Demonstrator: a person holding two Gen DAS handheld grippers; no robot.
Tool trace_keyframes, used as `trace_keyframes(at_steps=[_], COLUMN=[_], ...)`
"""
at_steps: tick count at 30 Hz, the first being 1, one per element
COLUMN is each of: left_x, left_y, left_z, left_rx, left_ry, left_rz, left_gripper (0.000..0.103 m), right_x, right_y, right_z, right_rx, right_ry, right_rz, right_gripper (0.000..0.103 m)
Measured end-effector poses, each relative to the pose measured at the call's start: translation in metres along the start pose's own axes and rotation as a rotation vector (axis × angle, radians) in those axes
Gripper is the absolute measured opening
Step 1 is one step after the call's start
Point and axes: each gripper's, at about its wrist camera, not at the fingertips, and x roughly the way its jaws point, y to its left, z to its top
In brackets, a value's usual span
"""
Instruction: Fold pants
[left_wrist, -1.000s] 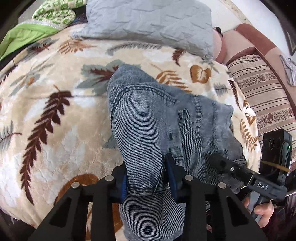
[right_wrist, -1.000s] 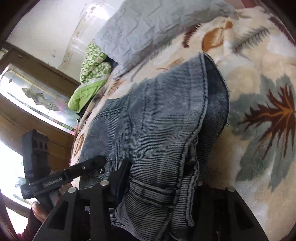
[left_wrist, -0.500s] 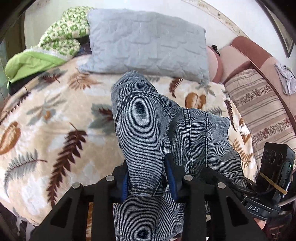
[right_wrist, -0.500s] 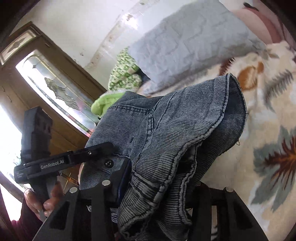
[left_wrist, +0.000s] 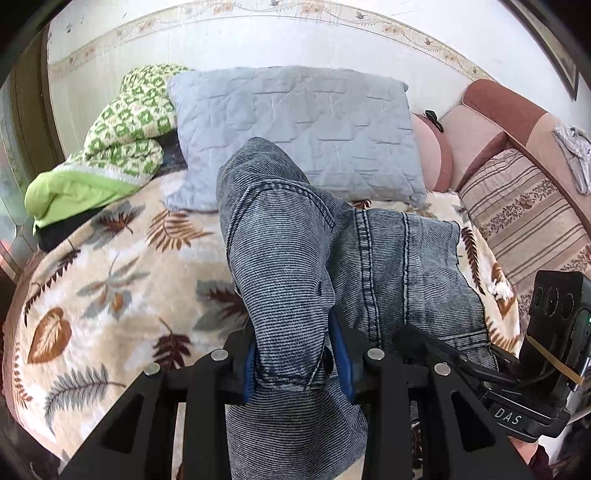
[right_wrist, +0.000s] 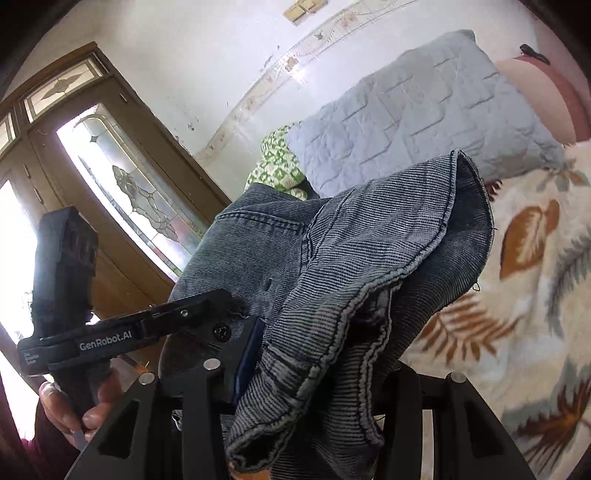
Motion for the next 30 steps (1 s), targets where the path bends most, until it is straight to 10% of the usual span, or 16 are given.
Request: trace_keyframes(at_steps=[30], left_x=[0.154], left_y=[0.027], left_z=[-0.034], left_rx=[-0.052], left_ry=[0.299], left_rz=[0.099], left_gripper=[0.047], right_x=[0.100], right_y=[-0.095], right_z=[-0.010], right_rx=[0.252], right_ry=[0.254], right_rz=[-0.212], right_gripper=[0.050])
